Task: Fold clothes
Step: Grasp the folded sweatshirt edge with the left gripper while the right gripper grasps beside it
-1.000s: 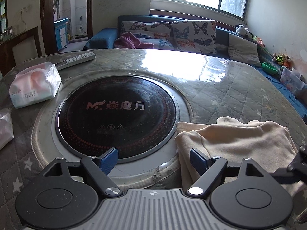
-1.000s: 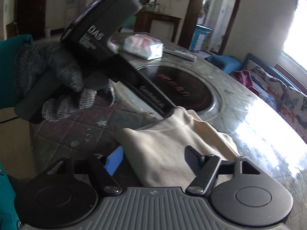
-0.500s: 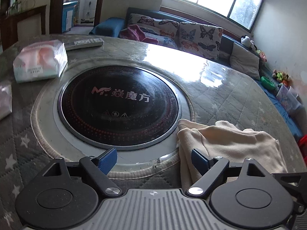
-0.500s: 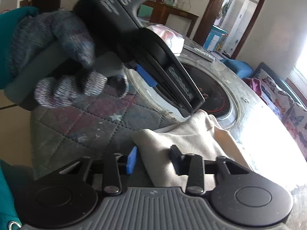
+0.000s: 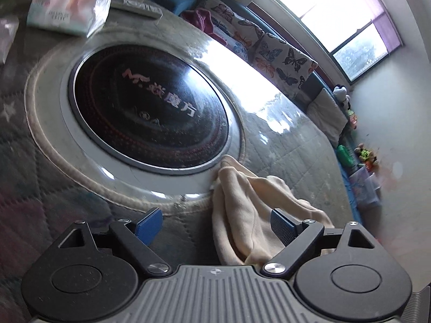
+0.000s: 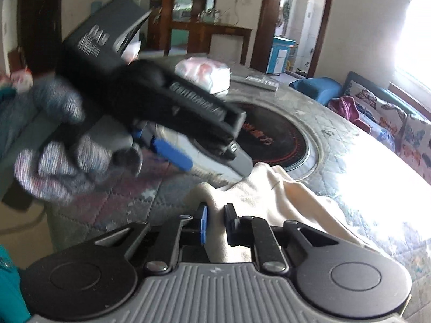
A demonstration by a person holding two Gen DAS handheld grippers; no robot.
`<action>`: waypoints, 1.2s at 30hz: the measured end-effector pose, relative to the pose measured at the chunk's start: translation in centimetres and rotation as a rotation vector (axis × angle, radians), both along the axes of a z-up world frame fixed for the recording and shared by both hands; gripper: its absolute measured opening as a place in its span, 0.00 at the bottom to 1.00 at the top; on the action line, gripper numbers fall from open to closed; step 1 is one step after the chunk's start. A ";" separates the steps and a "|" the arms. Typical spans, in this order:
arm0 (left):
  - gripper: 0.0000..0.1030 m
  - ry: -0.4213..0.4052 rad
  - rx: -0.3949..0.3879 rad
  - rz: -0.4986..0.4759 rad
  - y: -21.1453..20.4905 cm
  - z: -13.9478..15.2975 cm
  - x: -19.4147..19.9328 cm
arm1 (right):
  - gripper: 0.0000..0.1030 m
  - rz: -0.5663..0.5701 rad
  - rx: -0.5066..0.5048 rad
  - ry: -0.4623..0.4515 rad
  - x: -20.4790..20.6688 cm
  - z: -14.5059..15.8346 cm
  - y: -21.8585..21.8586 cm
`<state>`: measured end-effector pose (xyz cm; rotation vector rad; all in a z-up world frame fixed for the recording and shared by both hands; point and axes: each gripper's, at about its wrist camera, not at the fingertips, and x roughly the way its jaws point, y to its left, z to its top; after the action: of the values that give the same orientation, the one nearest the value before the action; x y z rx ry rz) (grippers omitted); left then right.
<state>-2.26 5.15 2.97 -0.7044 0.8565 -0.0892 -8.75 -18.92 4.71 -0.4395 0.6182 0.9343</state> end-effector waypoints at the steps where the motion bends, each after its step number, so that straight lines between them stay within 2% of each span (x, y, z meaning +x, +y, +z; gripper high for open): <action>1: 0.87 0.002 -0.019 0.001 -0.1 -0.1 0.0 | 0.10 -0.009 0.016 0.008 0.2 0.3 -0.3; 12: 0.85 0.010 -0.227 0.025 -1.2 -1.4 1.6 | 0.07 -0.039 0.100 0.034 0.7 1.5 -2.4; 15: 0.77 0.020 -0.284 0.025 -1.4 -1.9 1.8 | 0.07 -0.039 0.117 0.043 0.8 1.5 -2.9; 18: 0.61 0.032 -0.329 0.022 -1.3 -2.6 2.1 | 0.07 -0.035 0.132 0.050 0.6 1.5 -3.3; 20: 0.43 0.052 -0.375 0.021 -1.1 -3.5 2.2 | 0.07 -0.030 0.140 0.057 0.5 1.4 -3.6; 23: 0.21 0.077 -0.407 0.031 -0.8 -4.5 2.3 | 0.07 -0.021 0.141 0.069 0.4 1.2 -3.9; 29: 0.20 0.072 -0.386 0.027 -0.8 -4.5 2.5 | 0.10 -0.050 0.154 0.100 0.1 0.9 -5.3; 31: 0.20 0.068 -0.376 0.027 -0.9 -4.4 2.5 | 0.15 -0.085 0.162 0.103 0.0 0.9 -6.3; 36: 0.20 0.067 -0.369 0.028 -1.2 -4.6 2.2 | 0.16 -0.195 0.149 0.089 0.9 0.8 -8.8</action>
<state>-0.04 3.96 -1.62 -1.0697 0.9040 -0.2034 -7.83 -27.70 5.50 -0.2013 0.6554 0.8099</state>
